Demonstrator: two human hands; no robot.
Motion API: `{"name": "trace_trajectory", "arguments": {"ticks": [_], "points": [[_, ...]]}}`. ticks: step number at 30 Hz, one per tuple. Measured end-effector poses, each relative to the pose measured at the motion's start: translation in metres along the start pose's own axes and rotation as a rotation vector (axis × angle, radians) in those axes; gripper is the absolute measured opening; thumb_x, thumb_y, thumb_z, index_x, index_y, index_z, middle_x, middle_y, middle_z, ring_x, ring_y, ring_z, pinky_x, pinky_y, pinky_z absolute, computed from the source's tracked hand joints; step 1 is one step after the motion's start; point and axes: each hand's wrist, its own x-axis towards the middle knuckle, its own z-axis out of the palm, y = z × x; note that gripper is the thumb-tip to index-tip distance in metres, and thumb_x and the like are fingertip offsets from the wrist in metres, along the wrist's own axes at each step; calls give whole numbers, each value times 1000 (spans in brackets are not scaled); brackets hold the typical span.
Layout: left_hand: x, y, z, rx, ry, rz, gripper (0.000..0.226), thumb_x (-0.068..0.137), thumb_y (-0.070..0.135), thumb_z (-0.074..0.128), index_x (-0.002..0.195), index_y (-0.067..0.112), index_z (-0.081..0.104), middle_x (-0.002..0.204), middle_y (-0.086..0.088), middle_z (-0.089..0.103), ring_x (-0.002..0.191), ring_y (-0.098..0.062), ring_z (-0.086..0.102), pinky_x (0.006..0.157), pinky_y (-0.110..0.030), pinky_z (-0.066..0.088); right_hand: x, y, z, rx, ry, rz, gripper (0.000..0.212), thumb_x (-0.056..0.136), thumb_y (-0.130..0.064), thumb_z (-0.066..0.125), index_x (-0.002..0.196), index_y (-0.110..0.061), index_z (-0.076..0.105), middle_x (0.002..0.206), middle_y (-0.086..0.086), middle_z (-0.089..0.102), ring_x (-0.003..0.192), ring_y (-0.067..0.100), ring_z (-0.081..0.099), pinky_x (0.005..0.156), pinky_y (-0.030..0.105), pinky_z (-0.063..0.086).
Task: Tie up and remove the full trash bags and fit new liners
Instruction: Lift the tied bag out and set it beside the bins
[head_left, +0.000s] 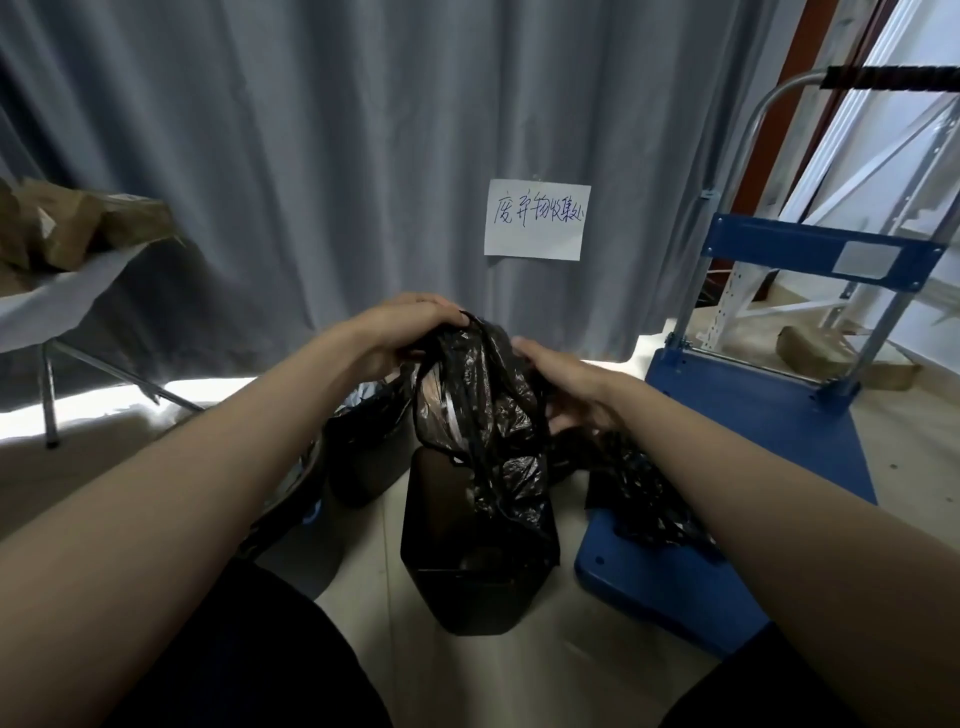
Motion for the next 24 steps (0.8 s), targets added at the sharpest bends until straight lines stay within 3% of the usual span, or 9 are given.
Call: {"name": "trace_trajectory", "arguments": {"ticks": [3, 7, 10, 14, 17, 19, 21, 24], "points": [[4, -3, 7, -14, 1, 28, 12, 88, 7, 64, 91, 19, 65, 82, -2, 66, 66, -9, 62, 51, -15, 48, 4, 10, 9, -42, -180, 39, 67, 87, -79, 28, 101, -24, 64, 78, 0, 68, 67, 15, 65, 57, 30, 55], [9, -15, 11, 64, -47, 3, 32, 82, -1, 68, 107, 18, 61, 96, -8, 66, 69, -14, 63, 53, -19, 50, 13, 27, 11, -214, -189, 155, 65, 93, -71, 29, 110, -17, 62, 97, 5, 69, 83, 21, 68, 65, 36, 59], [14, -32, 16, 180, -106, -42, 49, 79, 3, 75, 121, 21, 58, 110, -7, 65, 84, -17, 65, 72, -29, 56, 20, 43, 14, -468, -174, 203, 45, 98, -51, 35, 118, -19, 60, 105, 4, 65, 85, 21, 64, 82, 38, 59], [17, -56, 24, 419, -222, -57, 69, 73, 6, 81, 132, 26, 51, 123, -7, 61, 108, -23, 62, 97, -38, 52, 26, 56, 18, -508, -210, 200, 42, 104, -33, 36, 146, -31, 37, 138, 7, 47, 88, 23, 63, 74, 36, 60], [20, -72, 29, 611, -361, -114, 77, 69, 0, 81, 134, 23, 48, 126, -7, 58, 112, -24, 58, 97, -42, 52, 33, 58, 20, -539, -154, 150, 32, 102, -14, 35, 130, -17, 50, 117, 13, 56, 80, 26, 64, 79, 43, 59], [23, -79, 30, 741, -409, -148, 85, 65, 1, 84, 138, 25, 46, 135, -7, 51, 120, -29, 53, 95, -46, 52, 38, 55, 23, -454, -43, 63, 18, 101, -12, 36, 106, -13, 53, 92, 13, 61, 62, 23, 62, 63, 39, 59], [25, -81, 30, 745, -394, -182, 85, 67, 5, 86, 139, 27, 46, 137, -4, 45, 122, -31, 51, 89, -43, 56, 39, 49, 27, -359, 46, -21, 12, 100, -12, 39, 94, -13, 49, 81, 12, 62, 54, 20, 61, 49, 32, 58], [28, -77, 31, 517, -393, -240, 84, 74, 9, 83, 144, 26, 40, 128, -6, 53, 115, -30, 58, 83, -37, 57, 38, 41, 32, -245, -11, -82, 6, 95, -7, 49, 92, -12, 49, 82, 12, 64, 65, 23, 67, 66, 39, 61]]}}
